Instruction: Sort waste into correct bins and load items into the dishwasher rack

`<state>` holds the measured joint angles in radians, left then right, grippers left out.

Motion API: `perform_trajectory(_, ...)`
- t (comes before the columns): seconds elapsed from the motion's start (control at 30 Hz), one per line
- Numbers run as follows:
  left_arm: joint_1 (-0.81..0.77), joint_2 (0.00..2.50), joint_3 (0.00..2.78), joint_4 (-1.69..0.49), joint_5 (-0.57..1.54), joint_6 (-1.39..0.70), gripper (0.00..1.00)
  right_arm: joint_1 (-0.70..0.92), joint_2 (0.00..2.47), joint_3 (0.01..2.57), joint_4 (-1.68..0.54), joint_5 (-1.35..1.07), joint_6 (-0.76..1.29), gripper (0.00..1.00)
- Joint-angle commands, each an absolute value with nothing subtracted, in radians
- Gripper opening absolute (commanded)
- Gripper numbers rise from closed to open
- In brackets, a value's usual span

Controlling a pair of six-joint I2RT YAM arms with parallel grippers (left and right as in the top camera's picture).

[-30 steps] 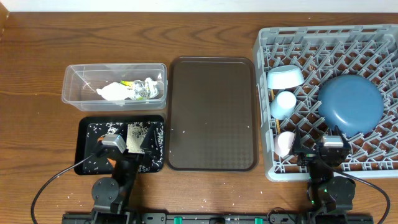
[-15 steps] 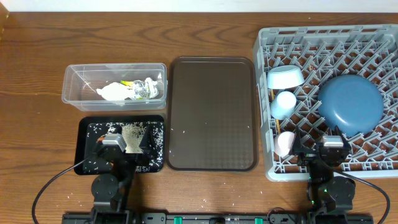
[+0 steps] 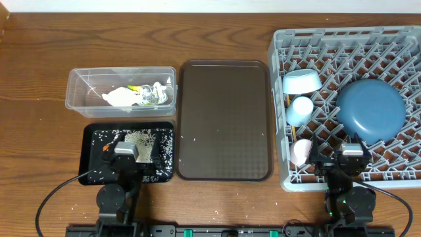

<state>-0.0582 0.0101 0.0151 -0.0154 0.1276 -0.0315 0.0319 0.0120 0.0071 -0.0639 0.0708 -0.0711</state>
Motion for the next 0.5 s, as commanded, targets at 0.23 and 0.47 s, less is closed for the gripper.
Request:
perform_trajectory(0.23, -0.049, 0.002, 0.004, -0.058, 0.145, -0.008, 0.95, 0.025, 0.006, 0.005, -0.068, 0.070, -0.084, 0.99)
perform_trajectory(0.47, 0.017, 0.002, 0.004, -0.058, 0.145, -0.008, 0.95, 0.025, 0.006, 0.005, -0.068, 0.070, -0.084, 0.99)
